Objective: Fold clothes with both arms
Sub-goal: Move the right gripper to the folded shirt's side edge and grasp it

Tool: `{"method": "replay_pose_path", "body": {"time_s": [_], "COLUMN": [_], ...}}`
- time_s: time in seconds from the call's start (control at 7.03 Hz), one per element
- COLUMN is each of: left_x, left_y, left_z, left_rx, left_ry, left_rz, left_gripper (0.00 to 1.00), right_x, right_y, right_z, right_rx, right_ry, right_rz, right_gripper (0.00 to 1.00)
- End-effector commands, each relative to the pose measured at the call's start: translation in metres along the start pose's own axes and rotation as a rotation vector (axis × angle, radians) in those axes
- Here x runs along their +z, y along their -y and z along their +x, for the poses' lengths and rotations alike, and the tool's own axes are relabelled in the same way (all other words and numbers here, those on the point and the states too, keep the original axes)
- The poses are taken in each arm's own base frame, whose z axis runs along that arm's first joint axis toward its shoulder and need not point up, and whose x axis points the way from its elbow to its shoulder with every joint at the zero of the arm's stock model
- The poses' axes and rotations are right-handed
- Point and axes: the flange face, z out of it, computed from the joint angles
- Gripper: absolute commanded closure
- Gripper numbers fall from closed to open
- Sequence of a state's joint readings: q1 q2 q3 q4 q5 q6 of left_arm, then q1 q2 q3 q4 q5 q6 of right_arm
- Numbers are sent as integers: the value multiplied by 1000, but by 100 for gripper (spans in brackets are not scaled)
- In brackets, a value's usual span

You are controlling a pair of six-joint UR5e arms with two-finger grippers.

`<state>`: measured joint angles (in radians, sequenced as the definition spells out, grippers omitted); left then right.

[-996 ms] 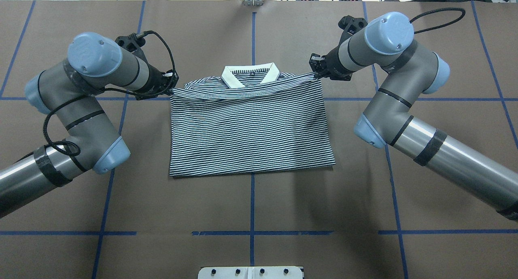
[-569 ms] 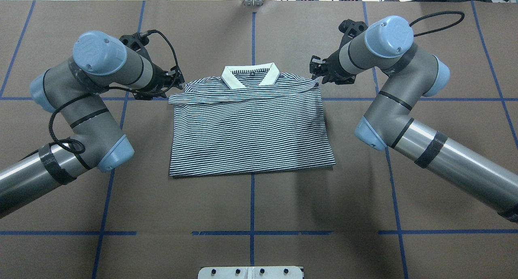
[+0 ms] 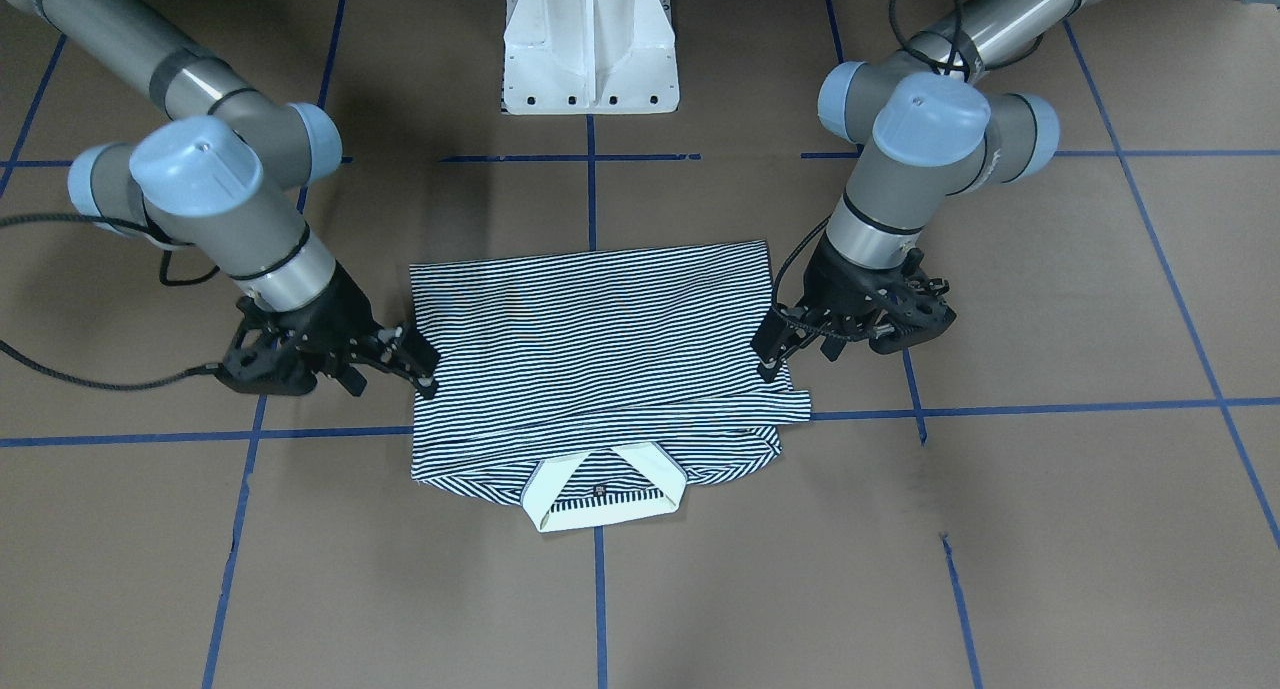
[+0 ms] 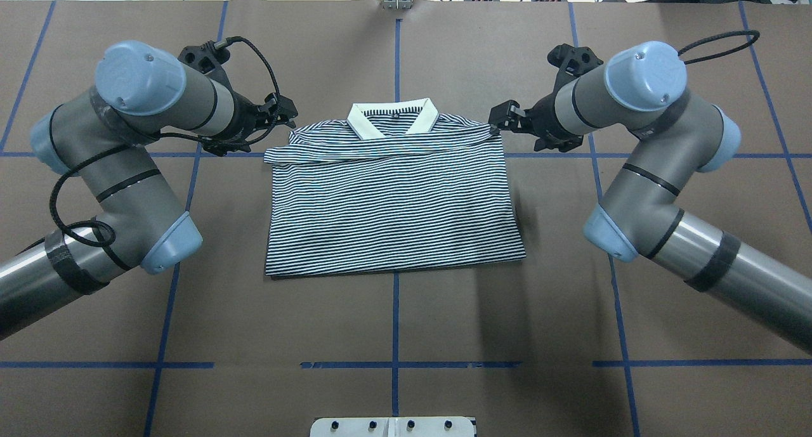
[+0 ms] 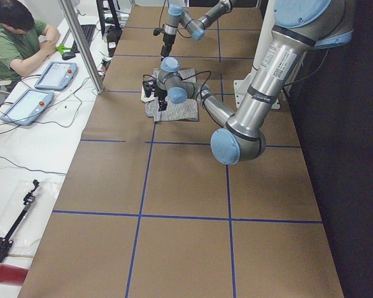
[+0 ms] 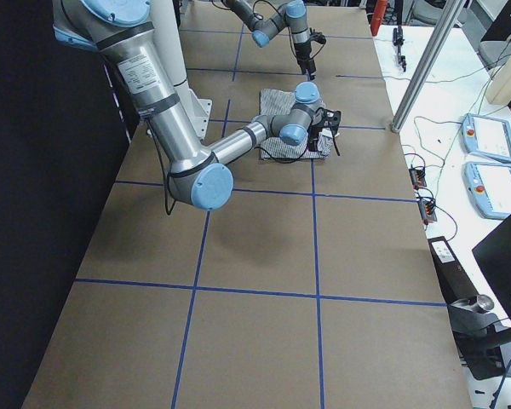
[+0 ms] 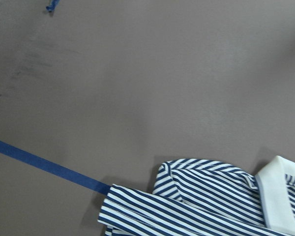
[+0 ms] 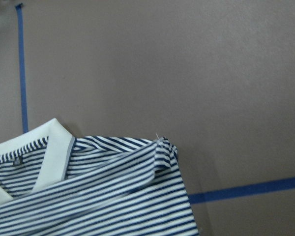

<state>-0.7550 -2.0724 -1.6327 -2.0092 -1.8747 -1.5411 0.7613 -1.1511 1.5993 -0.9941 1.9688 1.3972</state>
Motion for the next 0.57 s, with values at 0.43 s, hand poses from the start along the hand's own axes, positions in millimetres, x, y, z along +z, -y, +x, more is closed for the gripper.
{"method": "replay_pose_path", "body": {"time_s": [0.43], "left_x": [-19], "left_y": [-7], "left_z": [-2], "left_rx": [7], "left_ry": [-27], "left_rz": [2], "left_gripper": [0], "right_x": [36], "right_y": [-144], "right_z": [25], "right_rx": [-46], "right_ry": [-142], "right_rz": [-106], "right_gripper": [0]}}
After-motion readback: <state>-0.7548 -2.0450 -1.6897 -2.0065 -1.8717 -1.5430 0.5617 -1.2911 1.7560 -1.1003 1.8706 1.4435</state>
